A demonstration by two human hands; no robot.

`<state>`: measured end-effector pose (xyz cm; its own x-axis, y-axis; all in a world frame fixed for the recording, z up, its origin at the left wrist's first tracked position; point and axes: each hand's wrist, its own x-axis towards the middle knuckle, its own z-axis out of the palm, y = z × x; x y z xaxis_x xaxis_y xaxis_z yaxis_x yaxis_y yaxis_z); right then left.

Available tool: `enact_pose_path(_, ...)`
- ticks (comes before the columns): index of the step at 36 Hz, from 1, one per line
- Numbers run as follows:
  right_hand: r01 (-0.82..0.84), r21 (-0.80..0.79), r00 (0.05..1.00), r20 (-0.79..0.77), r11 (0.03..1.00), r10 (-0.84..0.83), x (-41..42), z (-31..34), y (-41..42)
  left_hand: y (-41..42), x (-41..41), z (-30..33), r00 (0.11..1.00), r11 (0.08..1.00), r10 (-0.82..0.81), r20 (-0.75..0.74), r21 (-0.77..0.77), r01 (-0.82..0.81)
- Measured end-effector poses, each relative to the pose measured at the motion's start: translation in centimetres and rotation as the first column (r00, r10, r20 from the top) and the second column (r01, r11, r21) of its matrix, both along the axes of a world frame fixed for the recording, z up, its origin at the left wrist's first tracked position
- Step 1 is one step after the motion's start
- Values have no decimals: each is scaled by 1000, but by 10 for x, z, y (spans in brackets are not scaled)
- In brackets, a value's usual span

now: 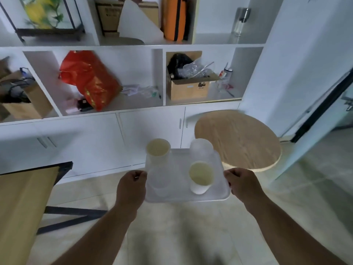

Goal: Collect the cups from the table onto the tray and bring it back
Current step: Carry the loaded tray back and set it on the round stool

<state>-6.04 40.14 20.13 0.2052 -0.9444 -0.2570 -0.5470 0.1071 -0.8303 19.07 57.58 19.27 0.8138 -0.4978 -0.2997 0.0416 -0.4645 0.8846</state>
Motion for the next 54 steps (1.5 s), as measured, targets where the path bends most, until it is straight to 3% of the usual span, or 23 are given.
enact_pose_path(18, -132, 5, 990, 50, 991, 131, -107, 2, -172, -146, -130, 3, 989, 989, 147, 19, -15, -147)
enact_pose_path(28, -123, 50, 991, 51, 991, 120, -163, -5, -253, -227, -187, -1, 990, 990, 142, -6, -18, -142)
enact_pose_path(54, -101, 63, 993, -50, 993, 104, -168, -22, -428, -413, -180, -44, 996, 998, 62, -67, 19, -61)
